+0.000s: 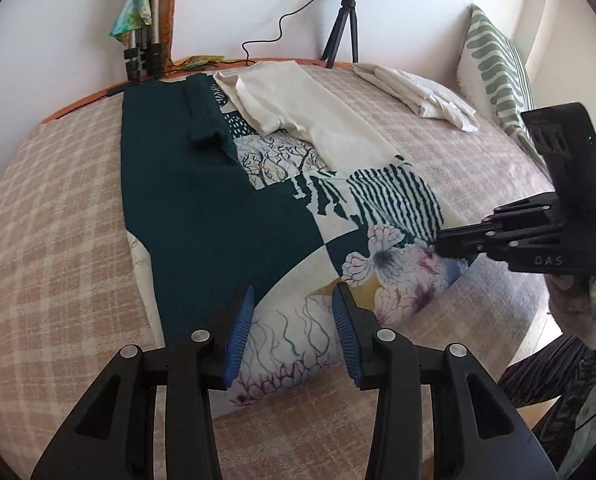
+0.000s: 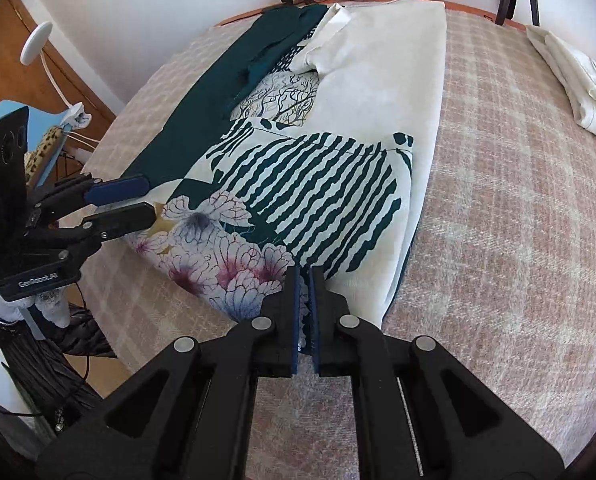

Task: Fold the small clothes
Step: 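Lay the folded hem down and open both grippers, then move both tools to the collar end of the folded T-shirt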

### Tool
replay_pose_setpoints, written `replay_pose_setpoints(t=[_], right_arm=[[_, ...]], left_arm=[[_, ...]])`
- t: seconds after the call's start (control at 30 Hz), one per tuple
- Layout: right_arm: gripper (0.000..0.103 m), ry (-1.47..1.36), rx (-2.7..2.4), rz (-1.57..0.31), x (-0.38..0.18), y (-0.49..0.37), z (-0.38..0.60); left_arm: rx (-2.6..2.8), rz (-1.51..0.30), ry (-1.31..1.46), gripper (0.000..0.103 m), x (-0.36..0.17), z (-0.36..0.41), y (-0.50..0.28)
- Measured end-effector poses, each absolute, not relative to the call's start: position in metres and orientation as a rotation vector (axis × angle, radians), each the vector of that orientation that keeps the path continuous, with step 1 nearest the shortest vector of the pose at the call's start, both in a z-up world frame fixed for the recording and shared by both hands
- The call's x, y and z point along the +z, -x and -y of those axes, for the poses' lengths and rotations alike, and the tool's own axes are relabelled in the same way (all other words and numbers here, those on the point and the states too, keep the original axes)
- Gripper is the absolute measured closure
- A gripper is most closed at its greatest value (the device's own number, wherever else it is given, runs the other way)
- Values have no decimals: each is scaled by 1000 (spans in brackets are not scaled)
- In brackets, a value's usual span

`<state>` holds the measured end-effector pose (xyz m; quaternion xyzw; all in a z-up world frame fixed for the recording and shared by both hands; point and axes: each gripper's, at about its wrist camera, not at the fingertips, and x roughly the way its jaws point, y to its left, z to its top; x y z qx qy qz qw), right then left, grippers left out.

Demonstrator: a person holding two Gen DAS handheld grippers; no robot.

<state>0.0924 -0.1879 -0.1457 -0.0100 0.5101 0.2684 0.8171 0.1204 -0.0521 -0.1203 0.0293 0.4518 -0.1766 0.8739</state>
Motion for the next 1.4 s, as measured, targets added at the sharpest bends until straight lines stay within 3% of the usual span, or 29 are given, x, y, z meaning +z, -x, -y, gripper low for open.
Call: replay_pose_setpoints(t=[0.43, 0.5, 0.57, 0.6, 0.67, 0.73, 1.13, 1.4], right_arm=[[96, -143, 521, -1001, -105, -104, 243], [86, -160, 520, -992, -101, -112, 244], [68, -150, 497, -967, -97, -117, 240], [66, -144, 491, -949, -94, -120, 240], [52, -129, 472, -924, -88, -129, 238], [48, -131, 454, -903, -82, -140, 240], [42, -123, 526, -999, -61, -282, 252], [42, -219, 542, -1014, -94, -383, 266]], left_arm=[[-234, -857, 107, 64, -89, -15, -134], [-239, -852, 134, 64, -82, -20, -142], [-250, -853, 167, 64, -74, -24, -153], [-252, -859, 185, 58, -71, -27, -159], [-250, -867, 220, 55, -65, -34, -172], [-252, -877, 245, 54, -61, -42, -188], [-262, -959, 296, 54, -68, -79, -317], [-236, -995, 334, 54, -106, -98, -400]])
